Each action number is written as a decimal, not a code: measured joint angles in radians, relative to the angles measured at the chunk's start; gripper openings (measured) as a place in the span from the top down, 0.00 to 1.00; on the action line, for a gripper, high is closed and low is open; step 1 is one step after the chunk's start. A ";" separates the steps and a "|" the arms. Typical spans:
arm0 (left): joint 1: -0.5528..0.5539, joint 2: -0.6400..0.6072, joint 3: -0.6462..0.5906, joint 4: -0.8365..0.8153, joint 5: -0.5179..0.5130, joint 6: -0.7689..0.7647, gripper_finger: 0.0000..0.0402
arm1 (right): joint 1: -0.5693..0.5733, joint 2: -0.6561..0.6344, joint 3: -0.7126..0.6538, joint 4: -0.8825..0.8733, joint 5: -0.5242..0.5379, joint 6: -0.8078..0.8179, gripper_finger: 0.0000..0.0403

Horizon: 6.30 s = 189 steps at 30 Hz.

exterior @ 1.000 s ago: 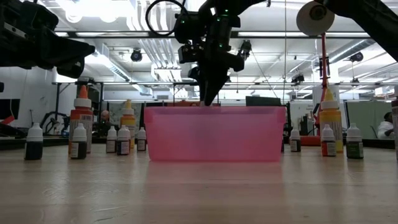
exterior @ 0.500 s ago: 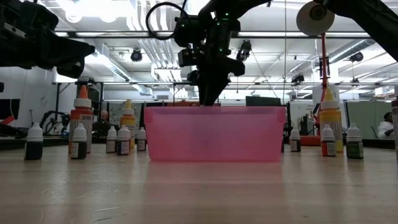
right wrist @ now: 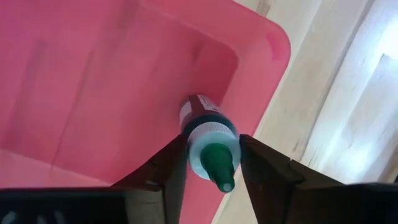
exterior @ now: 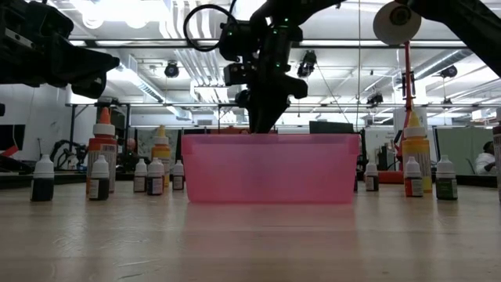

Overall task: Pick & Place food coloring
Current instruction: Put the large green food coloring bottle into the red bin, then put the large yellow food coloring bottle into the red bin

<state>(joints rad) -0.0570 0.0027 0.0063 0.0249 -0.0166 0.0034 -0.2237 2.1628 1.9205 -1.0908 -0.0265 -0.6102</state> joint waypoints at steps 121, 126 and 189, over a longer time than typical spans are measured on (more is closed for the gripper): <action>0.000 0.000 0.000 0.000 0.000 0.000 0.99 | 0.036 -0.897 -0.630 -0.301 -0.180 -0.025 0.97; 0.000 0.000 0.000 0.000 0.000 0.000 0.99 | 0.036 -0.897 -0.654 -0.286 -0.152 0.005 0.88; 0.000 0.000 0.000 0.000 0.000 0.000 0.99 | 0.111 -0.884 -0.986 0.027 -0.050 -0.063 0.40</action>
<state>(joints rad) -0.0567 0.0028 0.0063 0.0246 -0.0166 0.0036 -0.1131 1.2786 0.9344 -1.0637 -0.0765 -0.6731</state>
